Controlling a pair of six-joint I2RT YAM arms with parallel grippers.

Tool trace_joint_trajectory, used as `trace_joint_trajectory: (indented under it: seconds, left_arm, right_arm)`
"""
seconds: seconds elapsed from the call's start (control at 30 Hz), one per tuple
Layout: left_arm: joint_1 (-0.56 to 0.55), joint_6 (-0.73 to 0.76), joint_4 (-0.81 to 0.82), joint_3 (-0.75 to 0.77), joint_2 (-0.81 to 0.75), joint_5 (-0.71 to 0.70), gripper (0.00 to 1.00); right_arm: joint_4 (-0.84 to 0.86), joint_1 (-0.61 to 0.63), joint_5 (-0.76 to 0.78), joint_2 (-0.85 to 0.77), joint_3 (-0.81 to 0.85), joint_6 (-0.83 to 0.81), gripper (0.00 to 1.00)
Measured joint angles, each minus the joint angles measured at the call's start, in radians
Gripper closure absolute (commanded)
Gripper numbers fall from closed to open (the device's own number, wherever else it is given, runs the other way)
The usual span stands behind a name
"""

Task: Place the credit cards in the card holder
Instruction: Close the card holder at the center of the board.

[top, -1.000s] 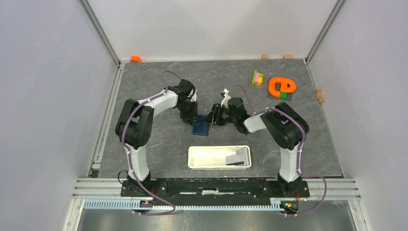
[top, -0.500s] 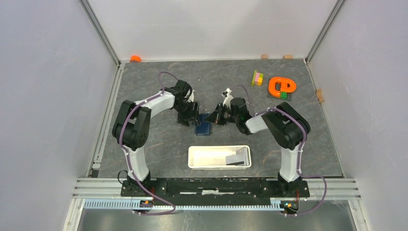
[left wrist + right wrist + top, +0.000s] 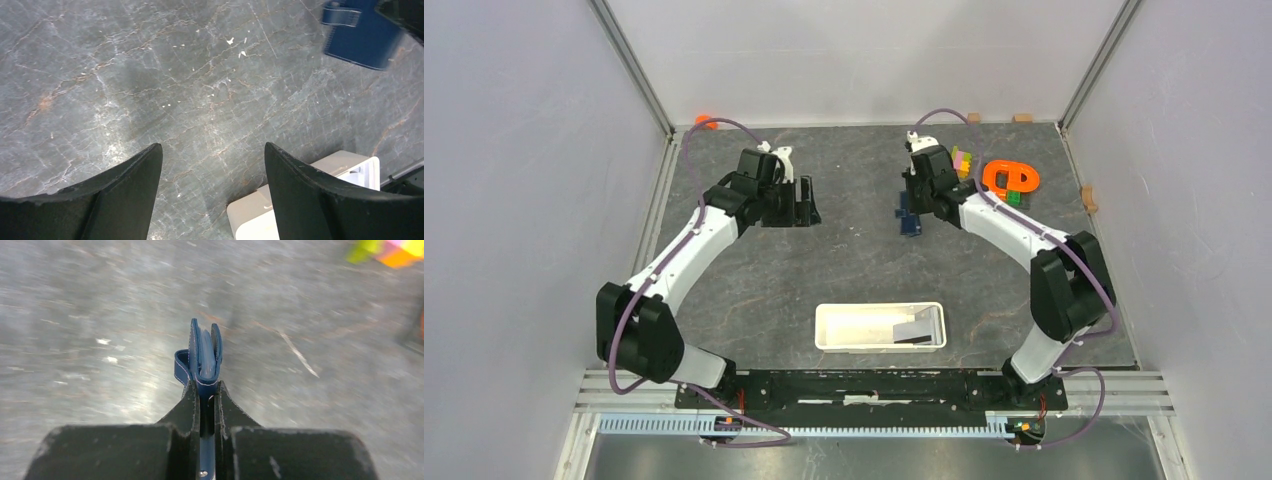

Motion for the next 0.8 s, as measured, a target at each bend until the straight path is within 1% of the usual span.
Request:
trace_joint_trajectory:
  seconds: [0.13,0.23,0.37,0.43,0.47,0.57,0.6,0.67,0.73,0.8]
  left_arm:
    - [0.018,0.000,0.014,-0.024,-0.014,-0.013,0.19]
    - [0.025,0.000,0.011,-0.041,-0.013,-0.014,0.19]
    - [0.026,0.000,0.012,-0.043,-0.013,-0.014,0.19]
    - [0.026,0.000,0.012,-0.043,-0.013,-0.014,0.19]
    - [0.026,0.000,0.012,-0.044,-0.013,-0.014,0.19]
    - [0.027,0.000,0.011,-0.044,-0.013,-0.018,0.19]
    - [0.029,0.000,0.012,-0.044,-0.014,-0.020,0.19]
    - [0.031,0.000,0.012,-0.044,-0.015,-0.027,0.19]
    - [0.035,0.000,0.012,-0.046,-0.015,-0.037,0.19]
    - [0.041,0.000,0.012,-0.050,-0.015,-0.042,0.19]
  right_arm:
    - [-0.247,0.020,0.216,0.007,0.104,-0.074,1.00]
    - [-0.401,0.059,0.374,0.058,0.194,-0.097,1.00]
    - [-0.559,0.137,0.533,0.206,0.337,-0.098,1.00]
    - [-0.616,0.171,0.578,0.292,0.407,-0.094,1.00]
    - [-0.651,0.193,0.607,0.362,0.465,-0.090,1.00]
    - [-0.707,0.231,0.634,0.477,0.554,-0.077,0.99]
    - [-0.732,0.245,0.640,0.517,0.593,-0.074,0.96]
    - [-0.767,0.274,0.659,0.572,0.649,-0.072,0.85]
    - [-0.782,0.296,0.658,0.591,0.675,-0.071,0.76]
    - [-0.782,0.312,0.623,0.592,0.687,-0.065,0.62]
